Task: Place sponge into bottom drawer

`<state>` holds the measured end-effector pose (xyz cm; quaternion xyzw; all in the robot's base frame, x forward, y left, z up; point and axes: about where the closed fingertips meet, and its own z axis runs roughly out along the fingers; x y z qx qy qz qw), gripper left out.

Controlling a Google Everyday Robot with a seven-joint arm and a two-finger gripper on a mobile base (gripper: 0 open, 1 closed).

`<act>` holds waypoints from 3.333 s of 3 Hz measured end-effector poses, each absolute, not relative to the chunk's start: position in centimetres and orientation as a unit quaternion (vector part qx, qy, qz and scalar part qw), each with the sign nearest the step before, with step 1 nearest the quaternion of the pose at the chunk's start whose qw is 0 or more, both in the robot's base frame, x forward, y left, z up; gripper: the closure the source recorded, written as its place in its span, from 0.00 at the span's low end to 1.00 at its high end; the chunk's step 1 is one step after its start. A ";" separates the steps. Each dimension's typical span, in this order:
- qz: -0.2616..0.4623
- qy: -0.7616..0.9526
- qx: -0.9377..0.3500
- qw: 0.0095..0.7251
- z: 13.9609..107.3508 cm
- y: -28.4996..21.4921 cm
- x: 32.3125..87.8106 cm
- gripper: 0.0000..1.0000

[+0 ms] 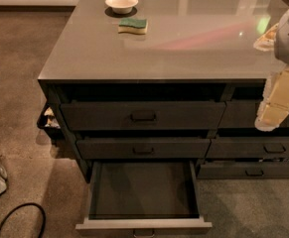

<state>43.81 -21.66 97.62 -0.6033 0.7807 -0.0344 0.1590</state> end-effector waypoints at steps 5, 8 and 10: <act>0.097 0.852 -0.451 0.247 99.2 -15.8 54.8 0.00; 0.155 0.860 -0.384 0.300 98.3 -12.4 60.5 0.00; 0.308 0.837 -0.240 0.383 96.7 -4.6 71.7 0.00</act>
Offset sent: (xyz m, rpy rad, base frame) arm 0.0229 0.0046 0.0067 0.0481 0.0215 -0.0563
